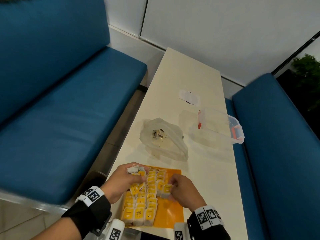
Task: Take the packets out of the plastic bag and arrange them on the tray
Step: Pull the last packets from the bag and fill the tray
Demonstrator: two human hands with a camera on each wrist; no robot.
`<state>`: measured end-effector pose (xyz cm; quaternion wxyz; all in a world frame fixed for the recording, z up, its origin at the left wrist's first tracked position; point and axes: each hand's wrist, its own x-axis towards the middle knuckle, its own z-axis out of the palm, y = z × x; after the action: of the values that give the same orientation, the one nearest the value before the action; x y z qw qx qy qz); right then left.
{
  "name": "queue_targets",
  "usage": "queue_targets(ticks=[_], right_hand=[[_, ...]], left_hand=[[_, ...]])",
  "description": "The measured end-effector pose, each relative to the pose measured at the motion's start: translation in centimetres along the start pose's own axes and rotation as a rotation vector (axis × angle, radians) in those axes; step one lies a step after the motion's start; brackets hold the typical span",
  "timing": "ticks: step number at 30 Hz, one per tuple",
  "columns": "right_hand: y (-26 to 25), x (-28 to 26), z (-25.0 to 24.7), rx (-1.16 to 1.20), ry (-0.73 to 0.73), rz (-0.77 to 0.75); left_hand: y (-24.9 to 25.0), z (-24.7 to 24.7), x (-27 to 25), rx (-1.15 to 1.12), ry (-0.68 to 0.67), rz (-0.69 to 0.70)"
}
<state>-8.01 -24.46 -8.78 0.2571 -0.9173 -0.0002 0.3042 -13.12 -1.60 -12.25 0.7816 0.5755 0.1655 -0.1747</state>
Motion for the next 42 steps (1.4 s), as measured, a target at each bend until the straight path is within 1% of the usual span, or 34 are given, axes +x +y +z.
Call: queue_targets(ticks=[3,7,12,17,22,29,32,34,35,37,38,40,42], right_hand=[[-0.1,0.6,1.1,-0.122,-0.038,0.038],[-0.2,1.4,2.5,-0.223,-0.096,0.078],[0.0,2.1,3.5,-0.144,-0.051,0.125],[-0.1,2.3,4.6,-0.005,0.025,0.151],[0.1,2.0,4.9,0.021,0.095,0.098],[-0.2,2.1,5.1,0.086,0.173,0.126],[-0.5,1.7,4.9,0.107,0.172,0.133],[-0.7,1.4,4.5,0.072,0.201,0.096],[-0.8,1.3,4.1,0.050,0.237,0.049],[-1.7,0.5,3.3,0.078,0.296,-0.089],[-2.4,0.0,3.0,0.114,0.297,-0.155],[-3.9,-1.0,2.5,0.252,0.237,-0.202],[-5.0,-1.7,2.2,0.410,0.150,-0.167]], left_hand=[[-0.2,0.0,0.1,0.001,0.009,0.005],[-0.3,0.1,0.2,0.005,0.016,0.006],[-0.4,-0.1,0.1,-0.011,0.006,0.013],[-0.6,-0.4,0.3,-0.046,-0.032,0.007],[-0.6,-0.5,0.3,-0.064,-0.049,-0.009],[-0.6,-0.7,0.3,-0.096,-0.044,-0.033],[-0.4,-0.6,0.3,-0.131,-0.040,-0.038],[-0.1,-0.5,0.3,-0.194,-0.027,-0.062],[0.1,-0.4,0.3,-0.236,-0.016,-0.075],[0.4,-0.2,0.4,-0.299,0.011,-0.096],[0.6,-0.1,0.5,-0.317,0.023,-0.103],[0.9,0.1,0.7,-0.353,0.035,-0.107],[1.1,0.4,0.7,-0.387,0.040,-0.107]])
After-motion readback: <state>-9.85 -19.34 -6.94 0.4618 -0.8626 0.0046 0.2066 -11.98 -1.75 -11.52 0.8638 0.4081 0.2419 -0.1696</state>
